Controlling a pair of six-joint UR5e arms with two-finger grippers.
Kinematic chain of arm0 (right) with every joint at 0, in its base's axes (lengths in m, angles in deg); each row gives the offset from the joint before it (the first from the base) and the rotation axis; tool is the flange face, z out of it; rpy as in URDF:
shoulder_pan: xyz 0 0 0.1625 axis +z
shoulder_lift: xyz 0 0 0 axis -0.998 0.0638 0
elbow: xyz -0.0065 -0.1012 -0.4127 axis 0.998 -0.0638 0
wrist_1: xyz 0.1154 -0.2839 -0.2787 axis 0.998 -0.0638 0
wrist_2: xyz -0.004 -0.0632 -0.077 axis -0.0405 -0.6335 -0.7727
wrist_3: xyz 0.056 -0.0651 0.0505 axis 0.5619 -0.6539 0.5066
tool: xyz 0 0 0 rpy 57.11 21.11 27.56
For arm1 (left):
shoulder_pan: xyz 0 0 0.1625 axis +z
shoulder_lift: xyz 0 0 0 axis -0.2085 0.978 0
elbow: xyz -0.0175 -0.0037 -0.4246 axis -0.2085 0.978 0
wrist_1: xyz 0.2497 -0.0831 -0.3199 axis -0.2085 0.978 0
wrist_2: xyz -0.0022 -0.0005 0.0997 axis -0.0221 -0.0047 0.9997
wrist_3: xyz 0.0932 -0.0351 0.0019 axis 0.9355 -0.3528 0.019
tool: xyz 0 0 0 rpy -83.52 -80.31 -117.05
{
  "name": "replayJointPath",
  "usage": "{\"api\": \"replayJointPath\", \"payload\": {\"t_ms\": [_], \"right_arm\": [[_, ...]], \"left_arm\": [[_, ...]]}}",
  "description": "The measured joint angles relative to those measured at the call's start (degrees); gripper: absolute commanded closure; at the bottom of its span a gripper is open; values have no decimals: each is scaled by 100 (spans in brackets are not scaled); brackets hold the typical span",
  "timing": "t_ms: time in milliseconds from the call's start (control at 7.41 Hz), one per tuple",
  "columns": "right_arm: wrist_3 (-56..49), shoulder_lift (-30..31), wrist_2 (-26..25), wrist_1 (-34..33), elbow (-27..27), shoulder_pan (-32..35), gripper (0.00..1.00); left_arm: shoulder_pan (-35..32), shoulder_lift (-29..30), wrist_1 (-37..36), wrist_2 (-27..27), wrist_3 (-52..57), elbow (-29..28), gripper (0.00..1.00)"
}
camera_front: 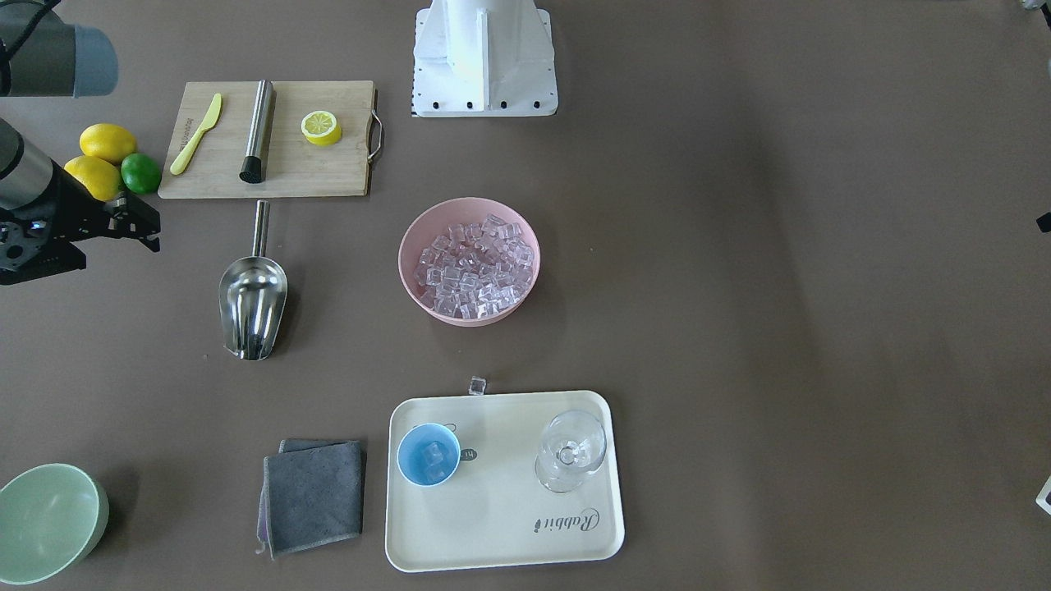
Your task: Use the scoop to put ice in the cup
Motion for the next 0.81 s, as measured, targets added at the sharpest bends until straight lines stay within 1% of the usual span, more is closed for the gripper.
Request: {"api": "replayJointPath", "payload": {"t_ms": [405,675,810], "right_arm": [[-1782,798,11,-17,-31,1045,1],[-2702,1254,53,-112,-378,2034,1],[-3165,1361,146,-128,-719,2580,1]], "left_arm": [[0,0,-4,8,0,-23,1],[0,0,-4,8,0,-29,1],[0,0,-4,8,0,-32,1]]}}
